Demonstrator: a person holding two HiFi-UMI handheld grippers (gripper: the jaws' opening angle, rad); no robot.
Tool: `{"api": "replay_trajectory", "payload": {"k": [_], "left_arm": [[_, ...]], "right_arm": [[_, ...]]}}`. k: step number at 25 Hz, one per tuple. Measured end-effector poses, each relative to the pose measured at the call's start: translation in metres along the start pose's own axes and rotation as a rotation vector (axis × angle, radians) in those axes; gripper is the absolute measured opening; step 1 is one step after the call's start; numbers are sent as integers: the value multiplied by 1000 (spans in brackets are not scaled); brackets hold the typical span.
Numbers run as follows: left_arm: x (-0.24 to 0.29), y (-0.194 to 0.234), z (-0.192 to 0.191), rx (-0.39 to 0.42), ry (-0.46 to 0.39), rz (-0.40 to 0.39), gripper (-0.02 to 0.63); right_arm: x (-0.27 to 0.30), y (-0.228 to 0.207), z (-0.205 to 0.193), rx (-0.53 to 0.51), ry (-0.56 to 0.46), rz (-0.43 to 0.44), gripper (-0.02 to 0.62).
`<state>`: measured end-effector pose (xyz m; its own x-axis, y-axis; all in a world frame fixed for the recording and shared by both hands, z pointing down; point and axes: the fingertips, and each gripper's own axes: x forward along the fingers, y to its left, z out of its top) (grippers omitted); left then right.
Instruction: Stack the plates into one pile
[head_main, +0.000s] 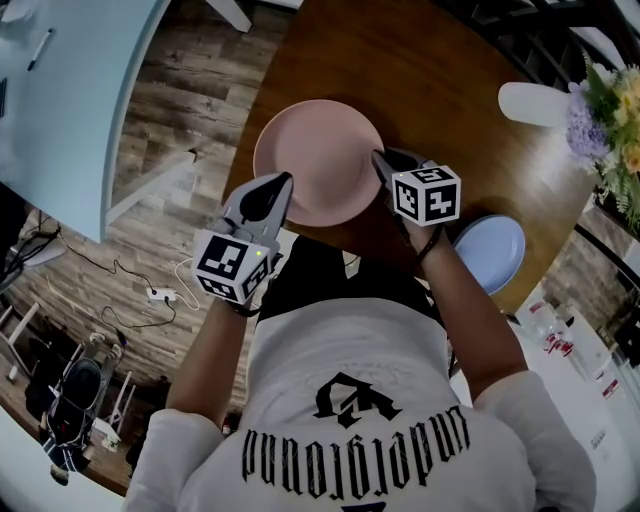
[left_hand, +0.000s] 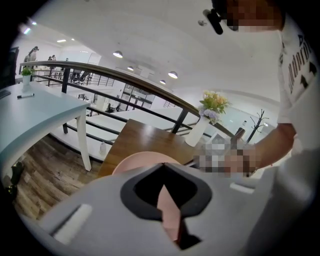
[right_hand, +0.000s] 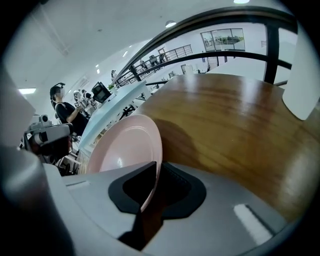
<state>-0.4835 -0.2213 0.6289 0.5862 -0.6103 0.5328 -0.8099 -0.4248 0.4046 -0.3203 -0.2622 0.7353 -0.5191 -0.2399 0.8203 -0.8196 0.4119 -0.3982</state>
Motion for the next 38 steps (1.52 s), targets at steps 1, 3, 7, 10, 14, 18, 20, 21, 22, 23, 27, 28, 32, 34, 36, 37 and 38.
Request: {"api": "replay_trajectory", "payload": {"k": [1, 3, 7, 10, 14, 18, 20, 21, 22, 23, 27, 28, 32, 34, 36, 37, 38], "left_arm": [[0, -1, 0, 1, 1, -2, 46], [0, -2, 0, 5, 4, -5, 46], [-1, -1, 1, 17, 8, -5, 46], [-2, 1, -2, 20, 14, 0, 46], [-2, 1, -5, 16, 18, 2, 46], [-3, -5, -4, 19, 16, -3, 46], [-4, -8, 0, 26, 11, -9, 46], [-4, -10, 2, 30, 7, -13, 46], [-5, -12, 5, 35, 3, -16, 46], [-5, -14, 8, 41, 0, -20, 46], [-7, -24, 21, 69, -20, -35, 46], [-8, -28, 24, 75, -26, -39, 46], [-12, -43, 38, 104, -48, -58, 46], [-14, -49, 49, 127, -61, -68, 46], [-18, -55, 60, 150, -77, -76, 46], [-19, -59, 66, 160, -86, -80, 46], [-21, -62, 71, 169, -96, -84, 46]], "right_arm": [[0, -1, 0, 2, -2, -3, 37], [0, -2, 0, 7, -8, -4, 31], [1, -2, 5, 16, -23, -11, 17], [1, -2, 6, 27, -35, -10, 17], [-1, -2, 5, 44, -45, 7, 17], [-10, 0, 6, 50, -60, 15, 17], [-16, 2, 7, 49, -68, 15, 17], [-20, 2, 8, 49, -74, 14, 18], [-24, 3, 9, 52, -80, 13, 17], [-28, 3, 10, 56, -88, 12, 17], [-49, 3, 17, 71, -129, 5, 17], [-56, 4, 18, 73, -140, 3, 18], [-85, 2, 23, 92, -191, -12, 17], [-100, 1, 28, 96, -218, -21, 17], [-114, 2, 34, 99, -247, -27, 18], [-120, 2, 37, 101, -262, -29, 18], [-127, 2, 40, 103, -278, -32, 18]]}}
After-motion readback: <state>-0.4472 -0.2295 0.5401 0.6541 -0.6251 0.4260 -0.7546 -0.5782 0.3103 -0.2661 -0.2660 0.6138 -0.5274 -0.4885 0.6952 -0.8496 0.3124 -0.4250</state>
